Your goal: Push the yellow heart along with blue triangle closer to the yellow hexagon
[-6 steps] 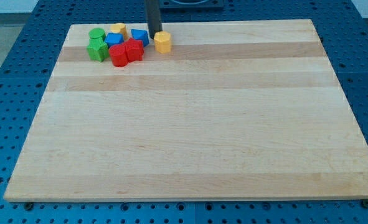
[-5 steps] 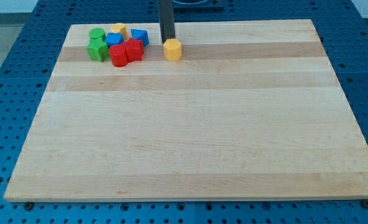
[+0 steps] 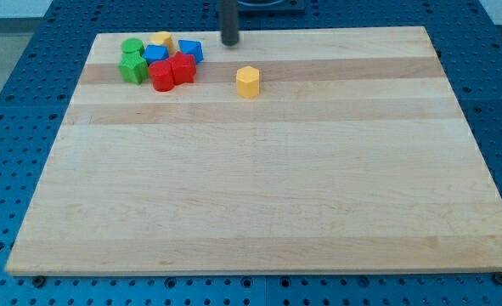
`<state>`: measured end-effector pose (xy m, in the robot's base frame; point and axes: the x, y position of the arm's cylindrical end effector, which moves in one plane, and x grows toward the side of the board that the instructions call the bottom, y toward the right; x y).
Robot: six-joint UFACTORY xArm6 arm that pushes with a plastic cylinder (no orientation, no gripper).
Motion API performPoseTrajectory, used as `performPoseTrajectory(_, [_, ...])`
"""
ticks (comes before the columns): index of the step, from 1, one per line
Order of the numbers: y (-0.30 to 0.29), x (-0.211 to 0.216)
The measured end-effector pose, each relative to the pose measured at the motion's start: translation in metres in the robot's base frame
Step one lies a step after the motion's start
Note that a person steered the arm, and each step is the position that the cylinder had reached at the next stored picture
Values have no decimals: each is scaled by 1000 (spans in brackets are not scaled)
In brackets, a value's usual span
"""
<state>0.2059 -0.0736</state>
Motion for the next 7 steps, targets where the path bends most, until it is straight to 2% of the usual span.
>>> performPoseTrajectory(1, [-37,-14])
performPoseTrajectory(3, [-134,-14])
performPoseTrajectory(4, [-156,-9])
performPoseTrajectory(6, [-144,-1])
performPoseTrajectory(7, [-117,2])
